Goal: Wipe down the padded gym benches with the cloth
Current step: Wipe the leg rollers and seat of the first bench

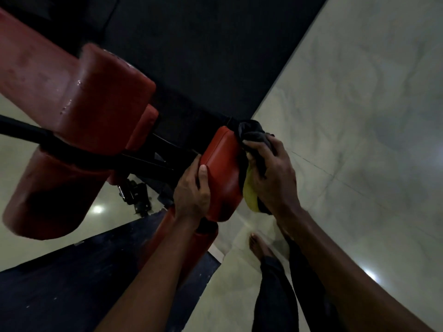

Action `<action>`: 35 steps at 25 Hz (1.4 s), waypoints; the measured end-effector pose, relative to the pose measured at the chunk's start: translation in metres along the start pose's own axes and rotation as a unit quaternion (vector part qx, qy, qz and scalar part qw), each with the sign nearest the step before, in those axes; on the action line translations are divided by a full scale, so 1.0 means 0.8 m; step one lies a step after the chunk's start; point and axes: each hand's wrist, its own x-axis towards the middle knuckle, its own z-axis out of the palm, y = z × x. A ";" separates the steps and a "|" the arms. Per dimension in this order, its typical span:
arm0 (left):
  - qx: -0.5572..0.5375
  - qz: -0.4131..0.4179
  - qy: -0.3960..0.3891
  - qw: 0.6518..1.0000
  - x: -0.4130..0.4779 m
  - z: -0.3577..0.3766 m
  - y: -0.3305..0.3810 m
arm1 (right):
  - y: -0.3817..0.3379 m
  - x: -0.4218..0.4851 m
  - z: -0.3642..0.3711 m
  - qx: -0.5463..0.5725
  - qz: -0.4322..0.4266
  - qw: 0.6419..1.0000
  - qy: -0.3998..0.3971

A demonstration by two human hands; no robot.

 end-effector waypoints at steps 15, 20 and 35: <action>-0.141 0.004 0.083 0.987 -0.003 -0.101 -0.017 | -0.138 0.077 0.009 -0.069 -0.141 0.985 -0.066; 0.016 -0.003 0.278 0.960 -0.007 -0.205 -0.106 | -0.248 0.098 0.068 -0.047 -0.205 0.971 -0.116; -0.246 -0.197 0.300 0.900 -0.017 -0.321 -0.300 | -0.371 0.051 0.288 -0.163 -0.395 0.873 -0.234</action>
